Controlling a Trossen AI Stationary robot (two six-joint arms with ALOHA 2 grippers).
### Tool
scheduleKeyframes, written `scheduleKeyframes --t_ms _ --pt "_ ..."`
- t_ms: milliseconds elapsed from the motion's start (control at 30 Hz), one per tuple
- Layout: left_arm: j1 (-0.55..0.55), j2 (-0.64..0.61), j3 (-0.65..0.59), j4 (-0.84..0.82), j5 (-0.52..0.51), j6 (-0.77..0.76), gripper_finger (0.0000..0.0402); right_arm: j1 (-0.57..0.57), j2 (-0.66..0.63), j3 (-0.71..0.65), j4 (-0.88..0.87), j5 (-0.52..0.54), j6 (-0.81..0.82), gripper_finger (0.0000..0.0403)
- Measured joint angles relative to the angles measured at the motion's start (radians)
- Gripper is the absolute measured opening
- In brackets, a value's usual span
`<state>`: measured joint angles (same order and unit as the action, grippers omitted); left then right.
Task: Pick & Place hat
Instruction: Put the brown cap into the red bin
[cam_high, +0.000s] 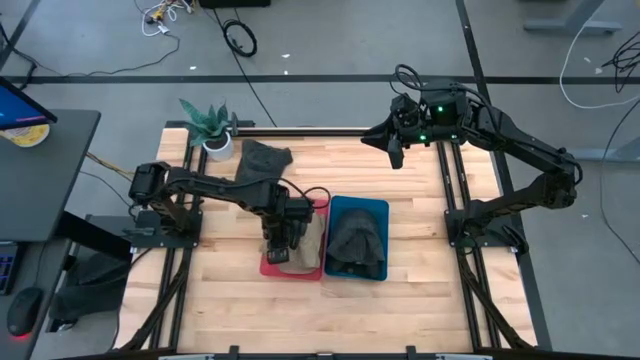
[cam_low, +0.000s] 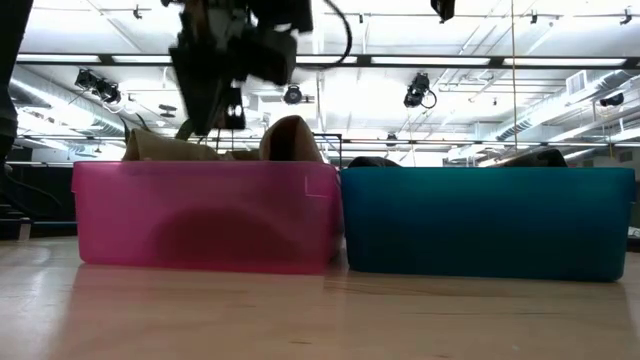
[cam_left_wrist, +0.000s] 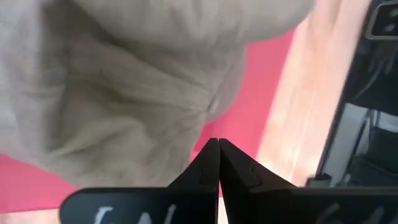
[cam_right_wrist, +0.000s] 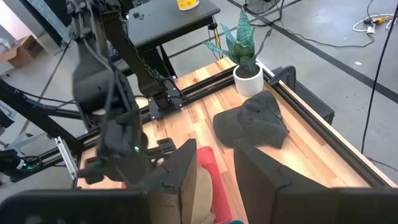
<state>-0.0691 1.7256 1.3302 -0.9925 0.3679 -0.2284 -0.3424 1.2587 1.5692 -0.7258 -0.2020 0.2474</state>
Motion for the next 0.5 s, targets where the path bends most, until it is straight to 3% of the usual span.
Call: scheduleKeyframes --t_ms 167,400,500 --pt "-0.025 -0.008 0.090 -0.141 -0.119 0.029 0.0003 0.000 0.002 0.000 0.003 0.000 0.007 0.0111" --pt "-0.047 -0.007 0.064 -0.289 -0.265 0.017 0.0002 0.000 0.003 0.000 0.003 0.000 0.010 0.0111" --pt "-0.047 -0.007 0.043 -0.304 -0.247 0.002 0.0002 0.000 0.003 0.000 0.003 0.000 0.010 0.0111"
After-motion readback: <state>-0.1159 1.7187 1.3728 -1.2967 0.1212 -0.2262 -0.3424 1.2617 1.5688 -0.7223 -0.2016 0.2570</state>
